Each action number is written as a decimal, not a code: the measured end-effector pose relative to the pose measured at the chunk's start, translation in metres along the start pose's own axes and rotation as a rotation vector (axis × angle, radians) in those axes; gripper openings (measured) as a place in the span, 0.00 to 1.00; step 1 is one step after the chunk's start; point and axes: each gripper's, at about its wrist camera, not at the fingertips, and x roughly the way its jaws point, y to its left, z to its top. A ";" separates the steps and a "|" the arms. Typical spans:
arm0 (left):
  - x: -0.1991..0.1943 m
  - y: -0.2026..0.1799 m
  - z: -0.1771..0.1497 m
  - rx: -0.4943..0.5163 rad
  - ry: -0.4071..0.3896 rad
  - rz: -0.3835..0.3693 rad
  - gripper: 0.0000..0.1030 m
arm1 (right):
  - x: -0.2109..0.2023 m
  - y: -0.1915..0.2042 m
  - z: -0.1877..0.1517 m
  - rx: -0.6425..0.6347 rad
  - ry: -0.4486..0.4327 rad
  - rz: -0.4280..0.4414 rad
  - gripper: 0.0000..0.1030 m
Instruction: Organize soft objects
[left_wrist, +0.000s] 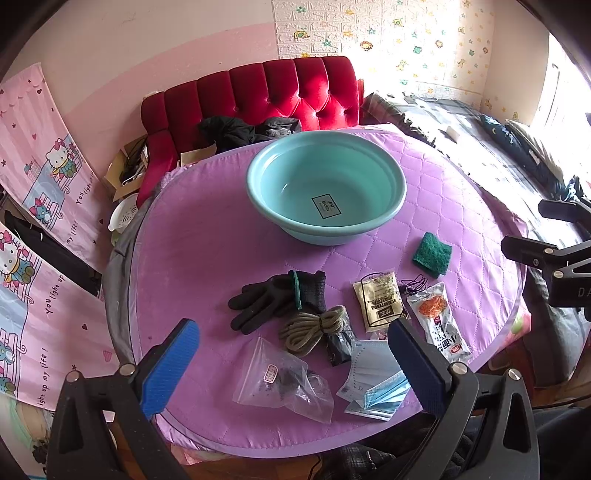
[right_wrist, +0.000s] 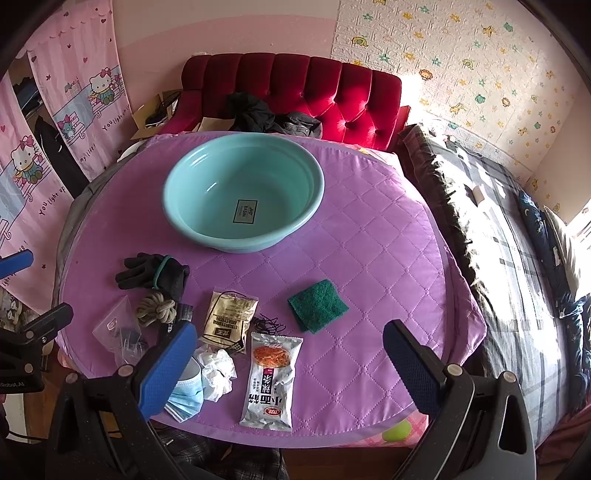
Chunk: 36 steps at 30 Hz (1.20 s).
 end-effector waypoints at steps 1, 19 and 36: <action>0.000 0.000 0.000 0.000 0.000 0.000 1.00 | 0.000 0.000 0.000 -0.001 -0.001 -0.001 1.00; -0.003 0.001 -0.008 0.001 0.005 0.007 1.00 | -0.002 0.005 -0.004 -0.002 -0.005 0.006 1.00; -0.001 0.006 -0.016 -0.007 0.010 0.020 1.00 | -0.003 0.005 -0.007 0.003 0.000 -0.005 1.00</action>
